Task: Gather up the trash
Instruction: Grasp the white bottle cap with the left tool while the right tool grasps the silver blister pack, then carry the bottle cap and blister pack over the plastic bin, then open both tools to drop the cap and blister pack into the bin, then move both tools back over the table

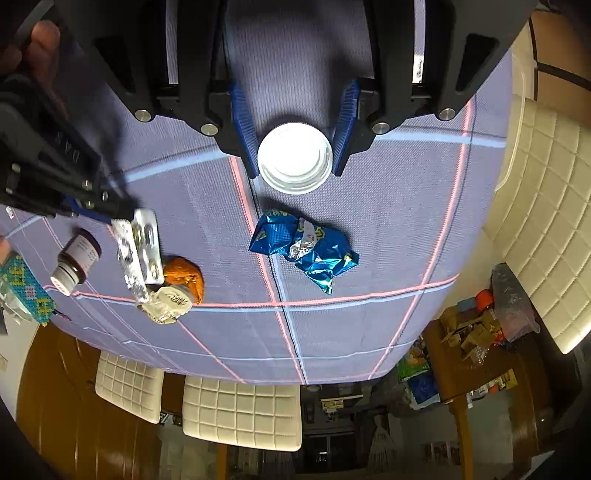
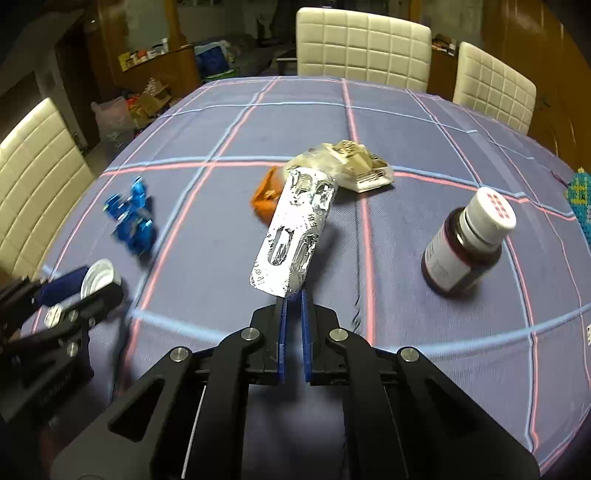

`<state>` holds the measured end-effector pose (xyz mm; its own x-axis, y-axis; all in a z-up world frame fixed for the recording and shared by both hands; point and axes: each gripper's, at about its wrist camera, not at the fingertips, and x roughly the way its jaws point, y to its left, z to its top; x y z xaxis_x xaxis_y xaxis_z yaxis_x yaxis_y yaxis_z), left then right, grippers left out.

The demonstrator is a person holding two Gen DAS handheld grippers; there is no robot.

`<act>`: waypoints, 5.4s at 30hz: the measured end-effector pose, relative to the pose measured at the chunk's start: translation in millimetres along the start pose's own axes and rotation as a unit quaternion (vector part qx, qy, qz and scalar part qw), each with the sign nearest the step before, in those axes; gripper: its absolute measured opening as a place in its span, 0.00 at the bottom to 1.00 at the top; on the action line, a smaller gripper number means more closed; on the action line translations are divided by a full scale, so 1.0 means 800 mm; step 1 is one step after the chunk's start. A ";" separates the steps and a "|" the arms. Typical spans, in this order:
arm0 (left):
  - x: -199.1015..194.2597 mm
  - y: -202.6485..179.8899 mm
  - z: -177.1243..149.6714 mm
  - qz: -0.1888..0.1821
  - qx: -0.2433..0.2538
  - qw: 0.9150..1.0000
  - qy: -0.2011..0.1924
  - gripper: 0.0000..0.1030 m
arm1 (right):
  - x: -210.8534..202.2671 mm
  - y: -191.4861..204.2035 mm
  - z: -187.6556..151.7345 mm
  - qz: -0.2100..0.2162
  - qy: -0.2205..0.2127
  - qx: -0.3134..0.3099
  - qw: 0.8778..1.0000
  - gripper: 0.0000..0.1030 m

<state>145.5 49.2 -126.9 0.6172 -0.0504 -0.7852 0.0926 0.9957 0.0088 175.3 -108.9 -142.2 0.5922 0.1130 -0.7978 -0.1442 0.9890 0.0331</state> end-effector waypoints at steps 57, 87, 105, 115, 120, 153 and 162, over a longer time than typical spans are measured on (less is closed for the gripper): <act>-0.074 0.070 -0.064 0.032 -0.058 0.997 -0.039 0.38 | -0.077 0.078 -0.054 0.018 -0.072 -0.088 0.993 0.76; -0.054 0.081 -0.058 0.052 -0.060 0.997 -0.023 0.38 | -0.019 0.120 -0.031 0.082 -0.006 -0.139 0.987 0.73; -0.089 0.178 -0.093 0.099 -0.135 0.985 -0.038 0.38 | -0.031 0.238 -0.031 0.131 -0.010 -0.223 0.966 0.74; -0.093 0.240 -0.107 0.125 -0.174 0.976 -0.040 0.38 | -0.023 0.302 -0.021 0.152 -0.004 -0.257 0.954 0.74; -0.089 0.275 -0.111 0.146 -0.190 0.970 -0.036 0.38 | -0.012 0.337 -0.014 0.160 -0.001 -0.276 0.948 0.75; -0.034 0.376 -0.088 0.188 -0.229 0.955 -0.007 0.55 | 0.051 0.429 0.042 0.165 0.002 -0.279 0.946 0.78; -0.030 0.388 -0.093 0.192 -0.247 0.950 -0.007 0.77 | 0.054 0.426 0.042 0.166 0.001 -0.271 0.948 0.84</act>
<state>101.6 365.6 -151.4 0.5421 0.3271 -0.7740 -0.5176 0.8556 -0.0010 178.5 236.3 -145.1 0.4411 0.4087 -0.7990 -0.7090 0.7045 -0.0311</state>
